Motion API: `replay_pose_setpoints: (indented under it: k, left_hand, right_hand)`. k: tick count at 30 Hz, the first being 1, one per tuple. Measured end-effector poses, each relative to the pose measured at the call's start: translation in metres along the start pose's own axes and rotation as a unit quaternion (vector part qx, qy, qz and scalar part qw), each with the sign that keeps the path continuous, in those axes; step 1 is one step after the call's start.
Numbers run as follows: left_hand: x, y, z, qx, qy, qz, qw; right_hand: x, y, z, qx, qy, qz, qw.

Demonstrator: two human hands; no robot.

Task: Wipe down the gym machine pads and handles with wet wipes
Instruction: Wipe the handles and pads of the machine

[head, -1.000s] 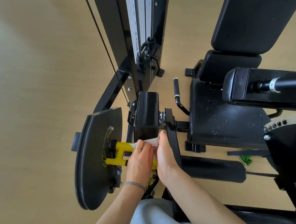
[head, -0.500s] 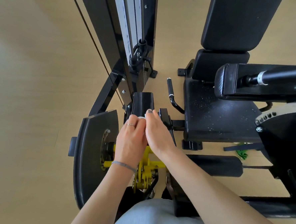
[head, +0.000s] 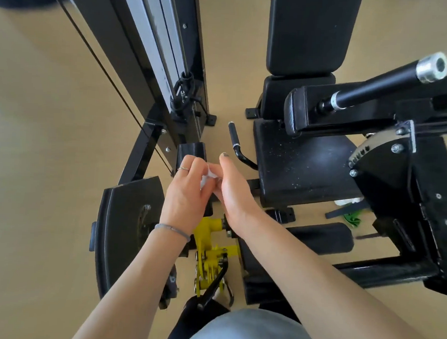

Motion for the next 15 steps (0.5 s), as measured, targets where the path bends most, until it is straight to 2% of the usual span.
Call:
replay_pose_setpoints:
  k: [4,6,11,15]
  left_hand:
    - [0.015,-0.015,0.041,0.059,0.129,0.069,0.987]
    - [0.013,-0.017,0.068,0.082,0.153,0.078,0.982]
    - [-0.011,0.0,0.146,0.121,0.182,0.065,0.974]
    - [-0.047,0.025,0.216,0.156,0.243,0.021,0.957]
  right_hand:
    - [0.032,0.023,-0.034,0.024,-0.098,0.014,0.995]
    - [0.058,0.031,-0.046,0.041,-0.123,0.018,0.991]
    - [0.15,0.063,-0.055,0.079,-0.119,-0.003,0.99]
    - [0.228,0.092,-0.053,0.096,-0.159,-0.016,0.982]
Point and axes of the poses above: each hand's wrist, its own y-axis away from the middle knuckle, its own x-axis out of the back of the hand, z = x × y, the point moved 10 cm from there along -y, towards the middle knuckle, and after that the axes turned 13 degrees about z, right-handed, at the moved point
